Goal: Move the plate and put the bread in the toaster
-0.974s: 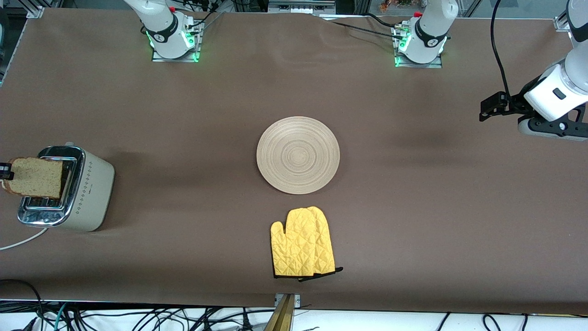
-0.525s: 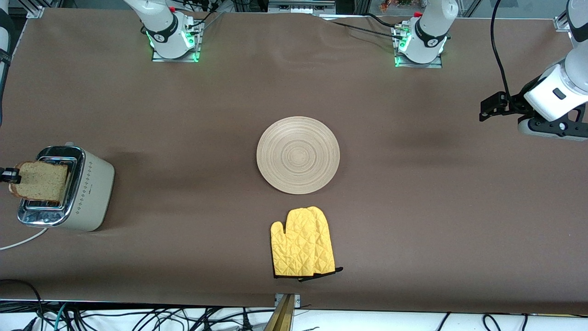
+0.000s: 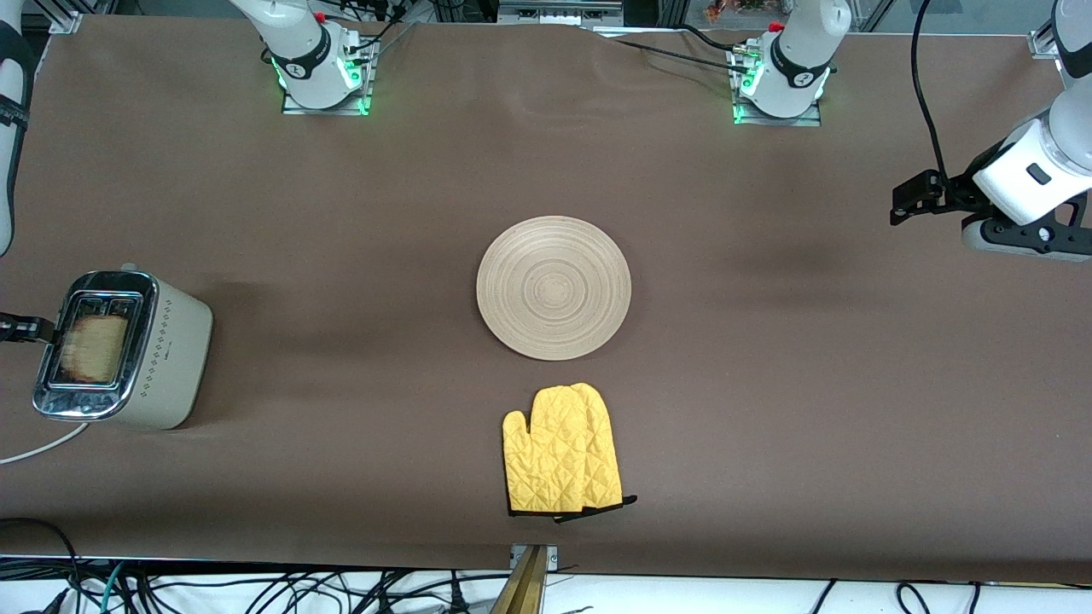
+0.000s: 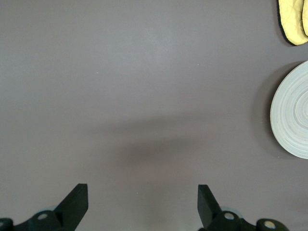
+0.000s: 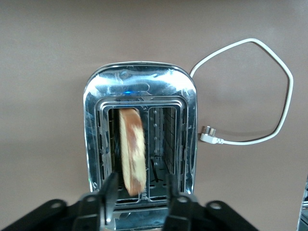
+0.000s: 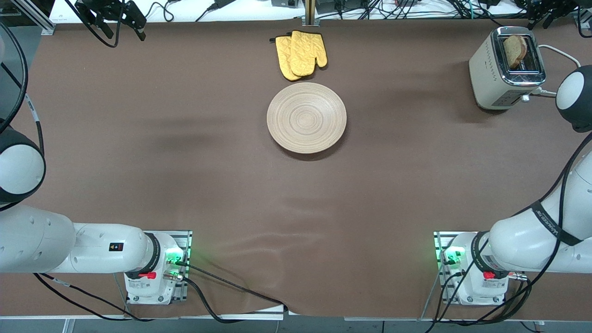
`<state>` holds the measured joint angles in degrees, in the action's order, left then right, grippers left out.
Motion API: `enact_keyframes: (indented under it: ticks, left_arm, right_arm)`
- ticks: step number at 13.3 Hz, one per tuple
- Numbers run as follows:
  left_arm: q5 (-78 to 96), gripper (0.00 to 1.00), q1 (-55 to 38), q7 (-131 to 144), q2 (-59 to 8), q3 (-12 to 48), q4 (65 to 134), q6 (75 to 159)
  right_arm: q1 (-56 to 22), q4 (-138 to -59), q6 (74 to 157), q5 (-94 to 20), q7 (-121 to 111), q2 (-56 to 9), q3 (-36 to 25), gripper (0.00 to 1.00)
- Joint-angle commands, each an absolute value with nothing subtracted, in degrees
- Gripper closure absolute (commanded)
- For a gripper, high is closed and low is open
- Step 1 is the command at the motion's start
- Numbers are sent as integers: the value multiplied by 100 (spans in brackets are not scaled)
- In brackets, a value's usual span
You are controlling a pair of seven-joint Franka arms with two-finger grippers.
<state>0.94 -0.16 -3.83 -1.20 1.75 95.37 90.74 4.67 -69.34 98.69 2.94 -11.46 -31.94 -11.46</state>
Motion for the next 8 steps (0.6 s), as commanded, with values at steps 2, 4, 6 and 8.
enact_keyframes:
  ticks: [2, 4, 6, 8]
  left_arm:
    - [167, 0, -18, -404, -53, 158, 9580, 9018]
    - [167, 0, -18, -404, -53, 158, 9580, 9018]
    - [167, 0, -18, -404, -53, 158, 9571, 9018]
    - [158, 0, -26, -404, -53, 158, 9571, 9018]
  right_arm:
    - [483, -6776, 9730, 369, -976, -3156, -1046, 0]
    - [483, -6820, 9581, 343, -967, -2946, -968, 0]
    - [492, -7222, 9483, 316, -984, -2403, -923, 0]
    - [501, -7741, 9309, 282, -967, -1770, -739, 0]
